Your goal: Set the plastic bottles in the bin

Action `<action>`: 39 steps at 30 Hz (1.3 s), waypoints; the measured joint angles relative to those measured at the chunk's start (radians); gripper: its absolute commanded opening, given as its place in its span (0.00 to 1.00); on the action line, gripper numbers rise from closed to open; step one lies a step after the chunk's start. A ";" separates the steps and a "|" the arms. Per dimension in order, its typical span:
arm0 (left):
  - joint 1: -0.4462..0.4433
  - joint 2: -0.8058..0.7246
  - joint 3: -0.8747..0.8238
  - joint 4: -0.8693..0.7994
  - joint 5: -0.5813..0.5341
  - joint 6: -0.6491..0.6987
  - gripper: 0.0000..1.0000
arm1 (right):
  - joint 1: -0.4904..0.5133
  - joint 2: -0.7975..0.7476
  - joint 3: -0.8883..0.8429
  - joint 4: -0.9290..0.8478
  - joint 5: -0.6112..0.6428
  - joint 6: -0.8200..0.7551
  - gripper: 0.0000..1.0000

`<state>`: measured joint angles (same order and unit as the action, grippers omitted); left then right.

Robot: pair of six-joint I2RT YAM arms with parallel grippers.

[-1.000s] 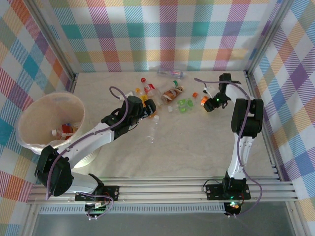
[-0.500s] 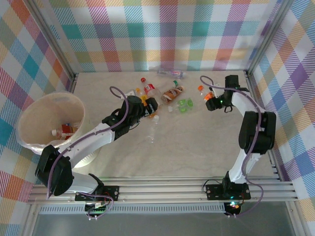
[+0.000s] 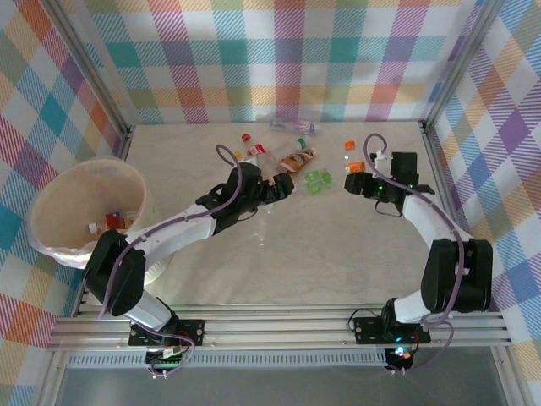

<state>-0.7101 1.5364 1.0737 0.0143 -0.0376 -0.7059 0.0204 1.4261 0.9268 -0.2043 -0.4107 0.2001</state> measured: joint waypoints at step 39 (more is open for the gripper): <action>-0.068 0.100 0.116 0.210 0.236 -0.026 0.75 | 0.335 -0.206 -0.224 0.404 -0.368 0.294 0.37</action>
<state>-0.7784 1.6363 1.1896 0.2245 0.1982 -0.7315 0.3553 1.2198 0.7025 0.1997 -0.7784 0.4938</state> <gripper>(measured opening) 0.795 0.621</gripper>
